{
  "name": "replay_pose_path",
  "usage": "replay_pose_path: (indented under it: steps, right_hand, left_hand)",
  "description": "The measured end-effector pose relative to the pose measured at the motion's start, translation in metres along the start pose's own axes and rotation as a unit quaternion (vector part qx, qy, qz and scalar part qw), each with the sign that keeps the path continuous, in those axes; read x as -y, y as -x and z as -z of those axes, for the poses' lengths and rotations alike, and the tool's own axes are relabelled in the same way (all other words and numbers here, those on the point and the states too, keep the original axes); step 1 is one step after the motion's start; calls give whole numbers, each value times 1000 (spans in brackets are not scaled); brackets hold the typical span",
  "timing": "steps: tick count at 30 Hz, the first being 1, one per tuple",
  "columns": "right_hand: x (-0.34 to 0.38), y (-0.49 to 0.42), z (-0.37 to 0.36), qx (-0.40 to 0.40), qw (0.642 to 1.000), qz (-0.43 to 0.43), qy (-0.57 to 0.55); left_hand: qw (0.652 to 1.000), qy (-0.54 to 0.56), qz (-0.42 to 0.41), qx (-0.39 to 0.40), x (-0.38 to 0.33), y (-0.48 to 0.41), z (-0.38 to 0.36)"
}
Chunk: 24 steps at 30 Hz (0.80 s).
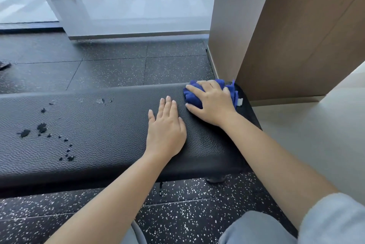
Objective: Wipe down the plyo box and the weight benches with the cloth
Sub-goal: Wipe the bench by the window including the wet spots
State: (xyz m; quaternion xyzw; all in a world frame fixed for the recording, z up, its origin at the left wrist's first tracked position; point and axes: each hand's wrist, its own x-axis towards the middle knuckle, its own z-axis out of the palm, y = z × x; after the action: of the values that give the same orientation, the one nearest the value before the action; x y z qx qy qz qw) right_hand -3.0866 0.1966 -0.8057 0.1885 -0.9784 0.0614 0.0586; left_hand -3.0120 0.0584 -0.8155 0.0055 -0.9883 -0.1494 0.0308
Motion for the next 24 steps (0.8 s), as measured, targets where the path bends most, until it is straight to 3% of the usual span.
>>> replay_pose_path:
  steps: [3,8,15,20,24]
  right_hand:
    - [12,66,0,-76,996,39,-21]
    - [26,118,1,-70,996,41,-29]
    - [34,42,6,33,999,-4,-13]
    - [37,-29,2,50,999,-20,1]
    - [40,4,1,11,1000,9,-13]
  left_hand:
    - [1000,23,7,-1,1,1,1]
    - [998,55,11,10,5,3,7]
    - [991,-73,-89,66,51,22,18]
    - [996,-71,-28,54,74,22,27]
    - [997,-63,-10,46,68,25,25]
